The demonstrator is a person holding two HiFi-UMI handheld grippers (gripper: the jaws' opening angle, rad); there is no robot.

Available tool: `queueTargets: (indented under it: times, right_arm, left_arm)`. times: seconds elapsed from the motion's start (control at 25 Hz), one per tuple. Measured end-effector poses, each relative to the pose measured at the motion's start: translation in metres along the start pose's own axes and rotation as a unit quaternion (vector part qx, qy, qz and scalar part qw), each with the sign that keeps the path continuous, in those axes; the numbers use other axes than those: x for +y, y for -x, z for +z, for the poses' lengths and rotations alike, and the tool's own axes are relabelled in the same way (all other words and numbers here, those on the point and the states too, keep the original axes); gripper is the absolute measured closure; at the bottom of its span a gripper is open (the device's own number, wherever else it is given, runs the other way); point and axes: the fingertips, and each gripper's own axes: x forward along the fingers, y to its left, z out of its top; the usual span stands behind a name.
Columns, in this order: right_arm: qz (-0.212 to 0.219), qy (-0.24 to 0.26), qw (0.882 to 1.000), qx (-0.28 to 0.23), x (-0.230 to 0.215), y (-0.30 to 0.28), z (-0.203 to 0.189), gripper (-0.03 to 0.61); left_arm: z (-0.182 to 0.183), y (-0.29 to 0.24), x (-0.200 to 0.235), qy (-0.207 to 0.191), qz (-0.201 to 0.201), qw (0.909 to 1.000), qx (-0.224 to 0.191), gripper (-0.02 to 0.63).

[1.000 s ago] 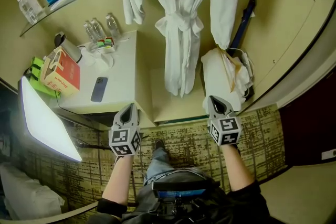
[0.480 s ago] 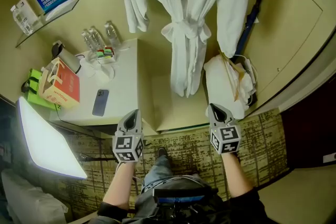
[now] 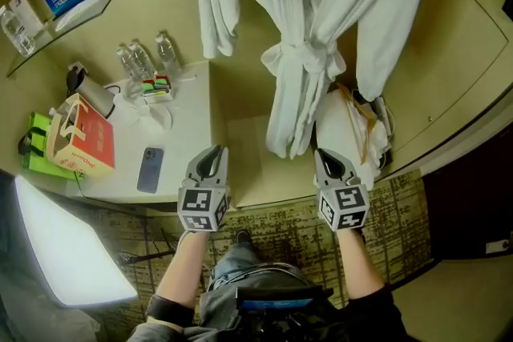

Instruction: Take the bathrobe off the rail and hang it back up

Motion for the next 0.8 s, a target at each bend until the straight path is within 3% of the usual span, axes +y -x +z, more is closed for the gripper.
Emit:
queueTargets:
  times: [0.16, 0.28, 0.4, 0.52, 0.6, 0.8]
  right_arm:
    - [-0.001, 0.010, 1.000, -0.029, 0.004, -0.024, 0.045, 0.555]
    - [-0.007, 0.022, 0.998, -0.056, 0.006, -0.042, 0.083, 0.555]
    - [-0.018, 0.036, 0.996, -0.083, 0.008, -0.058, 0.123, 0.555]
    - [-0.025, 0.055, 0.992, -0.113, 0.009, -0.066, 0.170, 0.555]
    - [-0.023, 0.070, 0.989, -0.130, 0.005, -0.070, 0.202, 0.555]
    - [-0.029, 0.126, 0.975, -0.178, -0.021, -0.085, 0.290, 0.555]
  left_arm:
    - [0.049, -0.033, 0.003, -0.008, -0.020, 0.9996, -0.019, 0.528]
    - [0.097, -0.059, 0.006, -0.037, -0.039, 0.9968, -0.059, 0.475]
    - [0.153, -0.079, 0.008, -0.084, -0.061, 0.9890, -0.105, 0.433]
    - [0.214, -0.093, 0.006, -0.117, -0.058, 0.9806, -0.146, 0.411]
    - [0.254, -0.103, 0.002, -0.149, -0.057, 0.9724, -0.171, 0.411]
    - [0.362, -0.126, -0.013, -0.237, -0.055, 0.9400, -0.239, 0.410]
